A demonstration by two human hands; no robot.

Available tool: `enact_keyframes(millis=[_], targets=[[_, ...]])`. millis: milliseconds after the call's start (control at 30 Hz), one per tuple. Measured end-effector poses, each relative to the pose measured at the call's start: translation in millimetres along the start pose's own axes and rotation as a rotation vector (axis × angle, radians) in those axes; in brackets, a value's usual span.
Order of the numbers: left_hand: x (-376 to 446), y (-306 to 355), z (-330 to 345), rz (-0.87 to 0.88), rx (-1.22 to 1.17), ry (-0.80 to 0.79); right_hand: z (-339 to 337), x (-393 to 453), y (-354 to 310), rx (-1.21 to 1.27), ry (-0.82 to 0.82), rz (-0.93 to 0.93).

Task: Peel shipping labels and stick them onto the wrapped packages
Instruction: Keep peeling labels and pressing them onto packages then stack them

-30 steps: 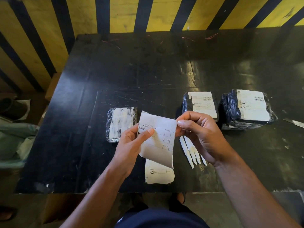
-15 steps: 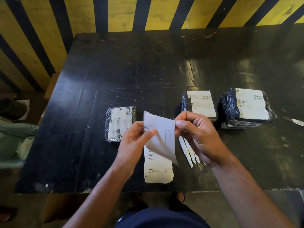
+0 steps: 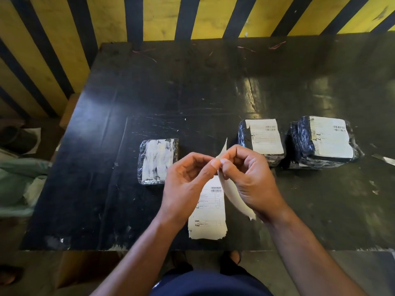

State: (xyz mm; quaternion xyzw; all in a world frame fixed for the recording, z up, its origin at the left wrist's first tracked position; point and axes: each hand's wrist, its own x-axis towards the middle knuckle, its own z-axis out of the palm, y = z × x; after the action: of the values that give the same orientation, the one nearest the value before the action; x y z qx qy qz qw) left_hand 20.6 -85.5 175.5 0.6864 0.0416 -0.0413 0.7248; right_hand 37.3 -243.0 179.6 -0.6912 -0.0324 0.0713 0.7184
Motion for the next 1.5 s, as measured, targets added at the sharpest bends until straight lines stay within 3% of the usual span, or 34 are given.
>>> enact_keyframes(millis=[300,567,833,1033,1367,1500], targets=[[2.6,-4.2,-5.5,-0.001,0.088,0.069,1.1,2.0,11.8,-0.102,0.001,-0.064],[2.8,-9.6,-6.1,-0.085,0.039,0.141,6.7,5.5,19.3,0.066,0.078,0.117],[8.3,-17.0,-24.0,-0.232,-0.218,0.256,-9.1,12.9,30.9,0.551,0.322,0.358],[12.8,-25.3,-38.2,-0.267,-0.283,0.354,-33.8,18.3,45.0,0.732,0.468,0.446],[22.5,-32.2,-53.8,-0.291,-0.369,0.539,-89.2,14.8,81.8,0.852,0.689,0.474],[25.5,-31.3,-74.0,-0.255,-0.374,0.583,-120.8,6.0,76.5,0.694,0.825,0.403]])
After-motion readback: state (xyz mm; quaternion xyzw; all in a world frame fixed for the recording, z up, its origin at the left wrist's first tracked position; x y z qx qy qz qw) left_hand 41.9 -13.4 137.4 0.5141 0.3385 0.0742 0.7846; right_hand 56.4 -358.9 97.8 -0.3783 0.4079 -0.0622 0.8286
